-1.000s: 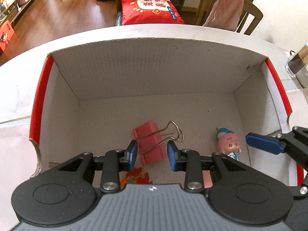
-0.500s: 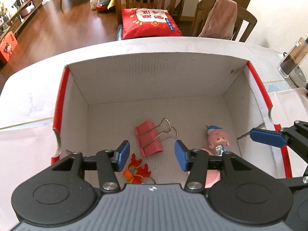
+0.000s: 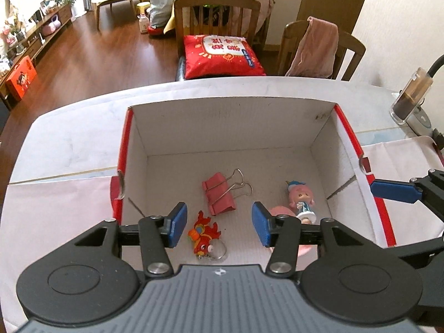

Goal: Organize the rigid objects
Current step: 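Lift both tools up out of the shoebox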

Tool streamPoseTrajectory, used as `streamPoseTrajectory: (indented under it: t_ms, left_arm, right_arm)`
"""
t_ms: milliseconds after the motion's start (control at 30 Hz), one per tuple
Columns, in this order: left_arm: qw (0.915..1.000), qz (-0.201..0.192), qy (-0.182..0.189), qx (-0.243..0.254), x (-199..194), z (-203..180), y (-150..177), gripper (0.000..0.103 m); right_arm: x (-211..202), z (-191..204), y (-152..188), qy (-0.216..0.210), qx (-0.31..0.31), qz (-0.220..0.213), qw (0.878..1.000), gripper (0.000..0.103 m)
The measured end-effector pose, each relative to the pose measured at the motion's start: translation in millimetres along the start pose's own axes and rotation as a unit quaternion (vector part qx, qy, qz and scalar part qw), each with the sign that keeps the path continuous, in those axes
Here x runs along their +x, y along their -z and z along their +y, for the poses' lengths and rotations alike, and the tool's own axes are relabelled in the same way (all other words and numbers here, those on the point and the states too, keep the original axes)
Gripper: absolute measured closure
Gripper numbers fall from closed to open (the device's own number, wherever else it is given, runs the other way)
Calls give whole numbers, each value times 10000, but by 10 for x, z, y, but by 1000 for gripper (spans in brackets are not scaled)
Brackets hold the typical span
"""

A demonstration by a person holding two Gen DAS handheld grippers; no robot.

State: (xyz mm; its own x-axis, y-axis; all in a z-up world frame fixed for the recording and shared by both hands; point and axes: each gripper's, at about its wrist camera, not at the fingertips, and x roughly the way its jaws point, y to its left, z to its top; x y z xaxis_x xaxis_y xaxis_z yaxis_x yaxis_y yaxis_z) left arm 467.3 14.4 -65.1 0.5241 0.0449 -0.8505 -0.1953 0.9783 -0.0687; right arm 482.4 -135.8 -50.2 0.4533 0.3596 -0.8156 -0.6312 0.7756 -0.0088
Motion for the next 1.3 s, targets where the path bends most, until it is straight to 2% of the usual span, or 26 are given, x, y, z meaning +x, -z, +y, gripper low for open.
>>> streamPoseTrajectory:
  t_ms: [133,367,500,733,1067,1167,1300]
  left_arm:
    - [9999,-143,-39,-5,-189,7,85,39]
    - [9994,-342,-36,-76,-502,19,237,38]
    - [9990,-443,-4,-55,-668,15,349,31]
    - [9976,-687,-47,47,-969,-25,607,28]
    - [9955,-924,169,-80,-1334,19,1052,28]
    - [9949,-992,138,-70,-1405,25,1192,18]
    - [9949,-978,222,-125,-1447,64,1354,18]
  right_arm:
    - [-153,23,54,-67,-34,-126,9999,23]
    - [-427,80,182,-237,-139,-354,9990,16]
    - [-602,111,252,-335,-171,-501,9980,13]
    - [-897,141,475,-483,-264,-730,9958,5]
    - [-1195,148,926,-633,-344,-805,9941,1]
    - [-1223,144,1060,-676,-336,-747,9943,1]
    - [-1234,164,1213,-688,-310,-676,9949,1]
